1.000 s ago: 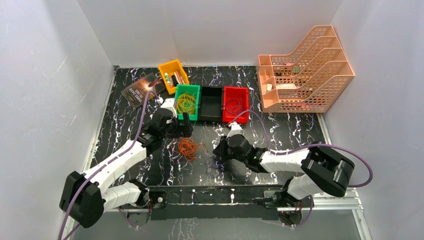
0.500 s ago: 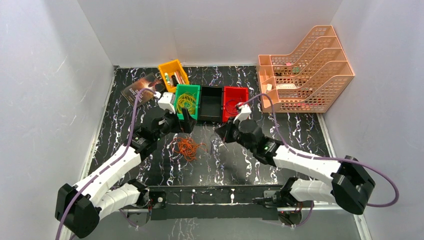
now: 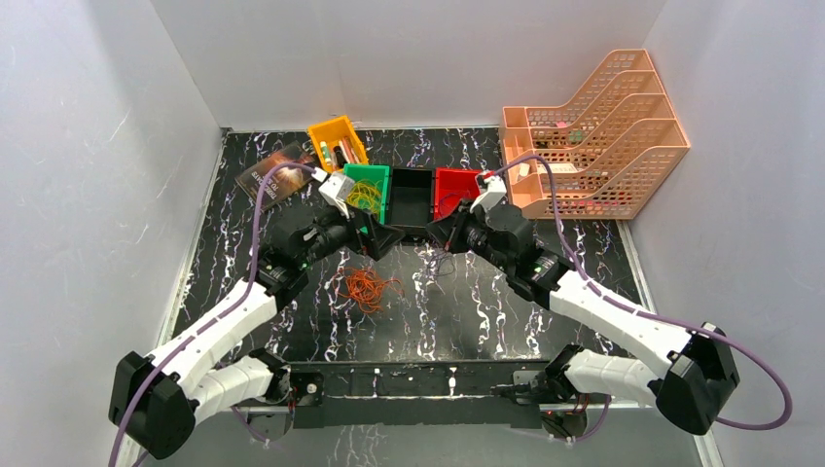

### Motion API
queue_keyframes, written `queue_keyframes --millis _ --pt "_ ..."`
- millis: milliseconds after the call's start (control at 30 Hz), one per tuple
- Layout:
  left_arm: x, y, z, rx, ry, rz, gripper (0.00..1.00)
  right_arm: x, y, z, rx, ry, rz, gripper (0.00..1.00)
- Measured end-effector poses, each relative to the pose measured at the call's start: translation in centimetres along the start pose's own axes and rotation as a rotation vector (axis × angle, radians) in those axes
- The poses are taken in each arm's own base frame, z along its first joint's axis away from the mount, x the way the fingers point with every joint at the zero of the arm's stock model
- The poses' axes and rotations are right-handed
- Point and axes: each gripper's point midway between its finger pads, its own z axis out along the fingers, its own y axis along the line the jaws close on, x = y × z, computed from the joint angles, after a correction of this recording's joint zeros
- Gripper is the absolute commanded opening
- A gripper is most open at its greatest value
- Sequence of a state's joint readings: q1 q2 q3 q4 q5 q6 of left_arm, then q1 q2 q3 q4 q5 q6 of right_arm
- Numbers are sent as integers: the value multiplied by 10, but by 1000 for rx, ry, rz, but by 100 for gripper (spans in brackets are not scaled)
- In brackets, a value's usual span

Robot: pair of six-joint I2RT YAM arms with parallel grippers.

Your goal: Untangle the cables

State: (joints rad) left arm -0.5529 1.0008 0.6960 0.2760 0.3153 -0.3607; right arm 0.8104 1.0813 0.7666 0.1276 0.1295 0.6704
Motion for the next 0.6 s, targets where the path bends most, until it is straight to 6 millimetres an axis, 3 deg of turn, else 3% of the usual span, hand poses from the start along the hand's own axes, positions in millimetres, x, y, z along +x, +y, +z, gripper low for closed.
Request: queue_keyframes --millis 367,600 --pt "8 -30 17 229 32 17 96 -15 32 -6 -106 21 29 0" --pt "10 -36 25 285 36 -3 81 -21 49 -11 -164 32 52 0"
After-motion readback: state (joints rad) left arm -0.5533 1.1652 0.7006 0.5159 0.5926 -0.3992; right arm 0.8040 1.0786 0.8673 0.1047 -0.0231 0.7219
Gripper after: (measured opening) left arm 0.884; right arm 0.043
